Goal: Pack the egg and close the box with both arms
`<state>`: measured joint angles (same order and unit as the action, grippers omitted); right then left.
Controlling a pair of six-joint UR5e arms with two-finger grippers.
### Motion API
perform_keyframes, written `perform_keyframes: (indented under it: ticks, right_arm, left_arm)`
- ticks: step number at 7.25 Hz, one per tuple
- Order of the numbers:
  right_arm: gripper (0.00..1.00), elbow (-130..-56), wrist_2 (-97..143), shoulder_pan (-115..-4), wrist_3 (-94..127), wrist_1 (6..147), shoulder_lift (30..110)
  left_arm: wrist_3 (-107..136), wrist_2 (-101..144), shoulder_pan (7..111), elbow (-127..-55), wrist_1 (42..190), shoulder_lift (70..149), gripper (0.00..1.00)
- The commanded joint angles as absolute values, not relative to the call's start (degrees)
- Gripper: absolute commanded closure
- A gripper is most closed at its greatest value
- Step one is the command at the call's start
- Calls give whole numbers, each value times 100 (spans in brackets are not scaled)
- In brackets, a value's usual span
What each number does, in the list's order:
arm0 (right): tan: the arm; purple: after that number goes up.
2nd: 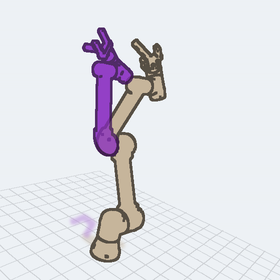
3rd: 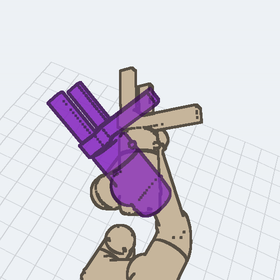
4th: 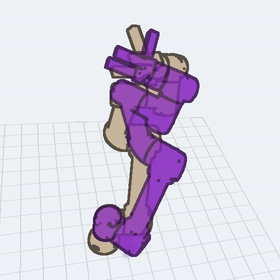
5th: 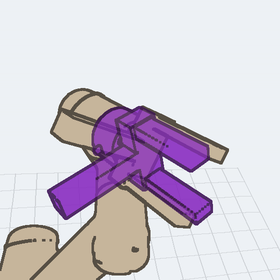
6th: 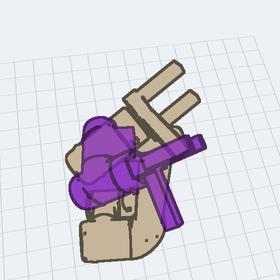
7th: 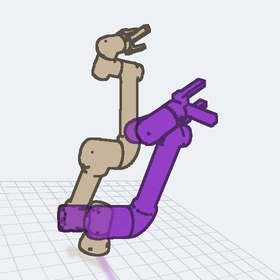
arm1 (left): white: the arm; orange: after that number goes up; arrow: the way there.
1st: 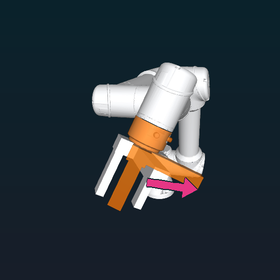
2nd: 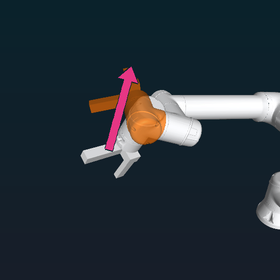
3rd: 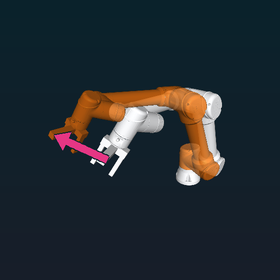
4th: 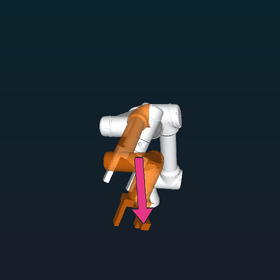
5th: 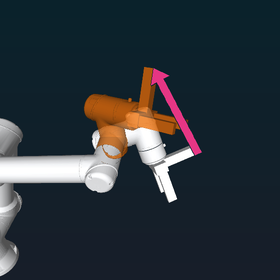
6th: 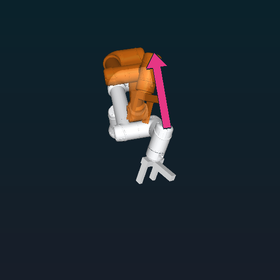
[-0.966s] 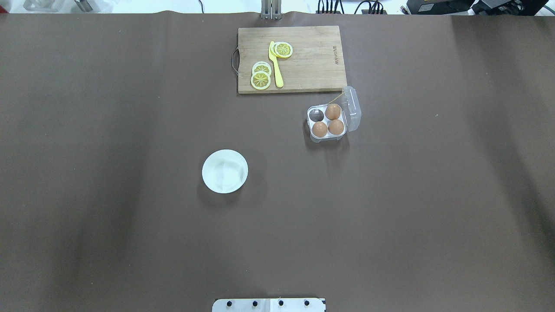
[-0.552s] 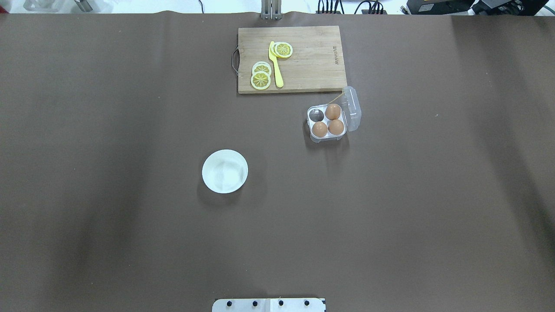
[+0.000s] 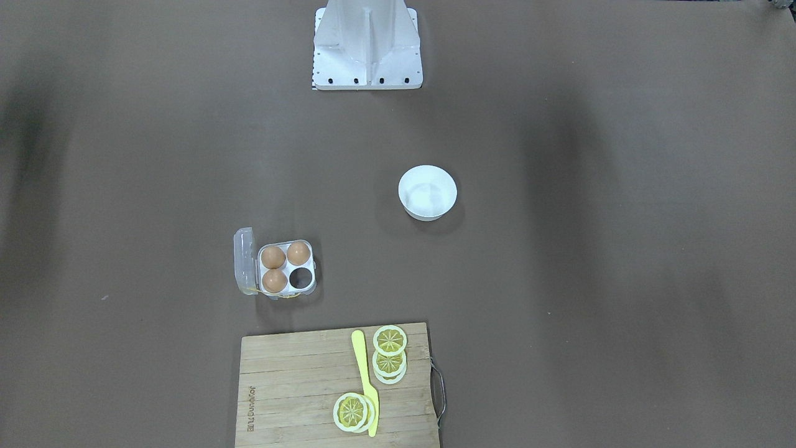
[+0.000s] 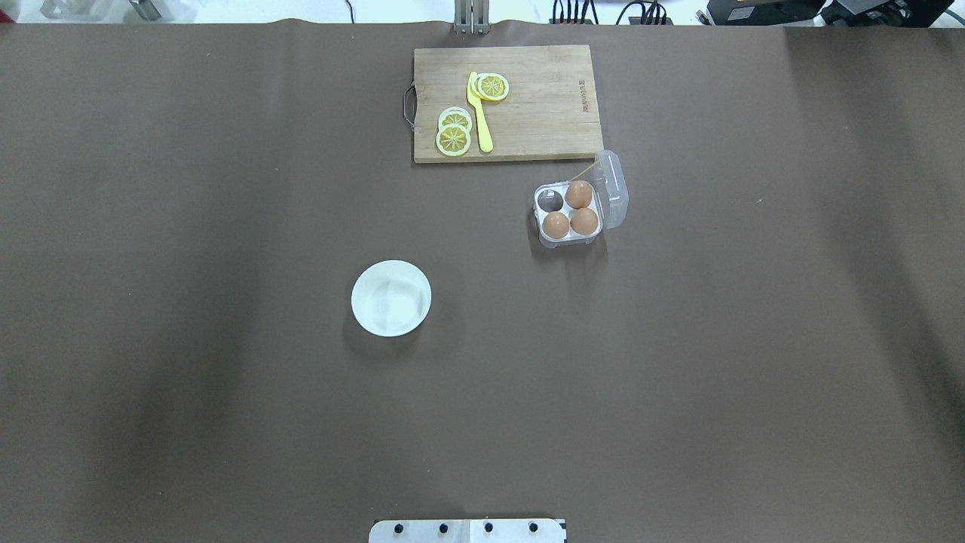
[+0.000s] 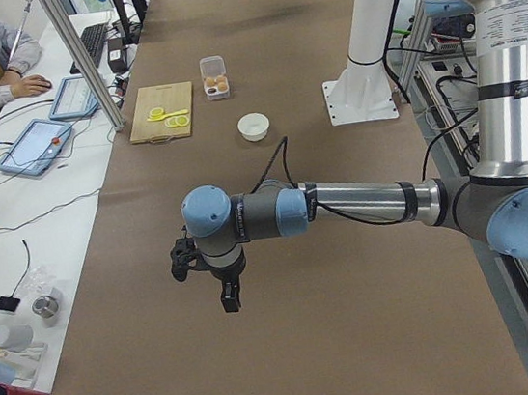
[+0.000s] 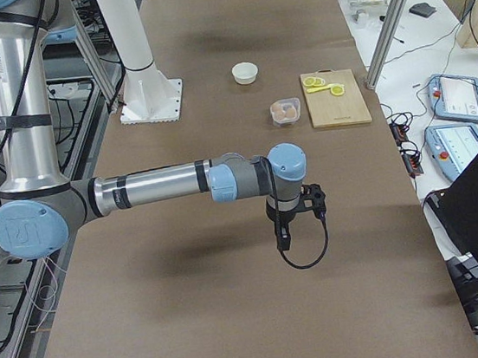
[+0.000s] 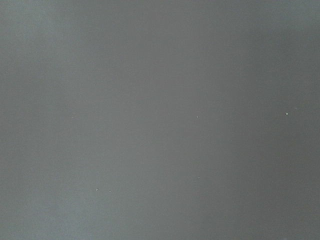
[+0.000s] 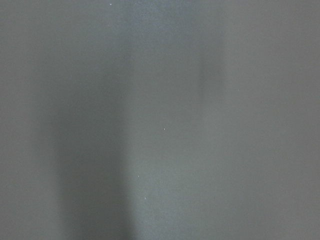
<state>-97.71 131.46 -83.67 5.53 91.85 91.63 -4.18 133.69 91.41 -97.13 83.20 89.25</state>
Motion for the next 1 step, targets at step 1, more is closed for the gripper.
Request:
perform_keyframes:
  ticks: [1]
  right_arm:
    - [0, -9773, 13148, -8367, 562, 9185, 9158]
  left_arm:
    - [-422, 13394, 9141, -9755, 8394, 8921, 2]
